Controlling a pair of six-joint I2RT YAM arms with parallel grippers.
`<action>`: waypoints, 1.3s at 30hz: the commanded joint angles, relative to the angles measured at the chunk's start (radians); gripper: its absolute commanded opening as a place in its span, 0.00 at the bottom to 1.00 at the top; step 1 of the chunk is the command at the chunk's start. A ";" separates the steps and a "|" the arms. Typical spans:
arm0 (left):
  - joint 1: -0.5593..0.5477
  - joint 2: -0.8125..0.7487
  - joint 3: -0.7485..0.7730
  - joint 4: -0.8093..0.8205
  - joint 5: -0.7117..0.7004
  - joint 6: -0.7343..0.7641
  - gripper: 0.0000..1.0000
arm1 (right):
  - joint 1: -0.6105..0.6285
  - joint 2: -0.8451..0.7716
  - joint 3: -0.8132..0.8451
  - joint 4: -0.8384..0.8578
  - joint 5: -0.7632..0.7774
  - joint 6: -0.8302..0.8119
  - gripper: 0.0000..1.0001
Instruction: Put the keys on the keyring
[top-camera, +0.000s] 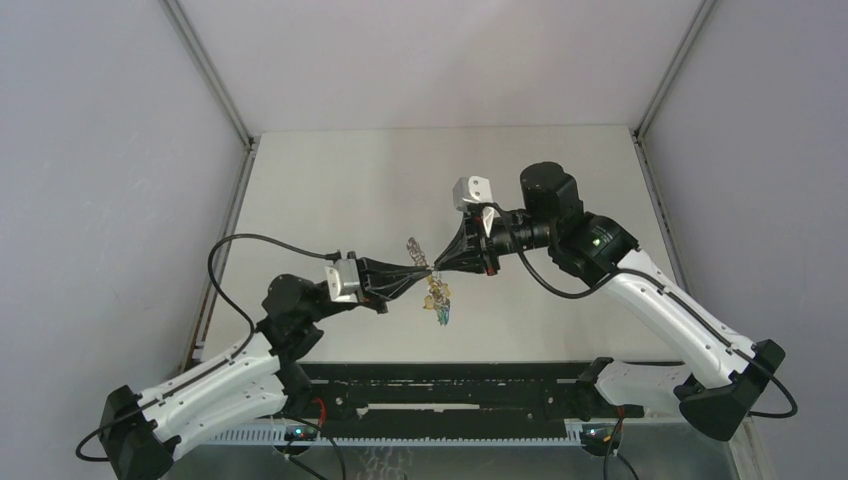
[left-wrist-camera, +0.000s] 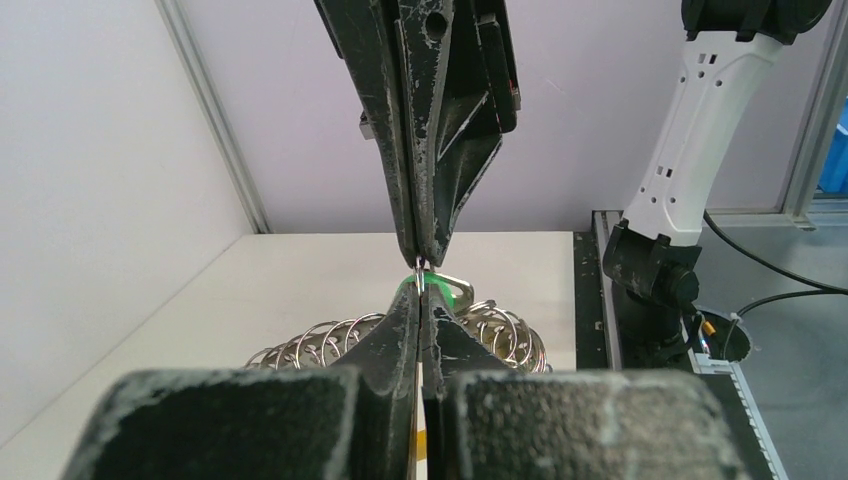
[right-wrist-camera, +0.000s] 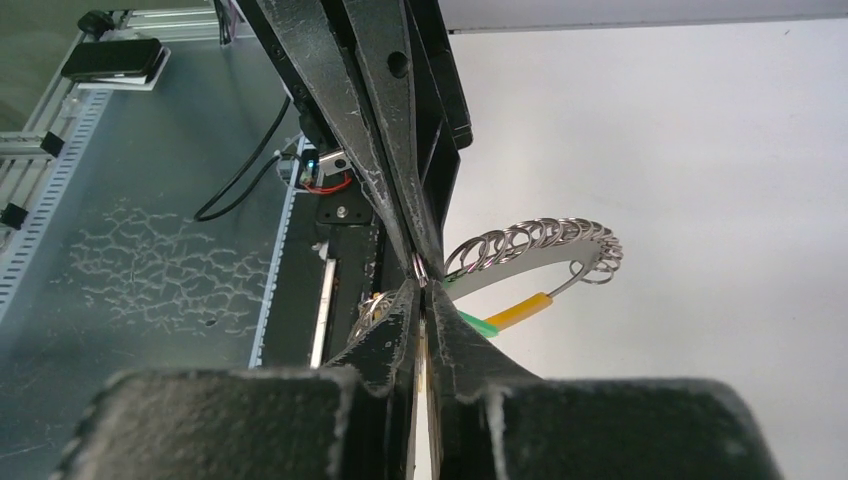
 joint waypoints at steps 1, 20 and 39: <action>-0.005 -0.026 -0.007 0.087 -0.002 0.003 0.00 | -0.011 -0.004 0.001 0.024 -0.014 0.015 0.00; -0.005 -0.047 -0.040 0.189 0.012 0.001 0.00 | -0.039 0.026 0.043 -0.051 -0.037 0.080 0.00; -0.011 -0.062 -0.062 0.221 -0.003 0.010 0.00 | -0.016 0.141 0.185 -0.288 -0.016 0.065 0.00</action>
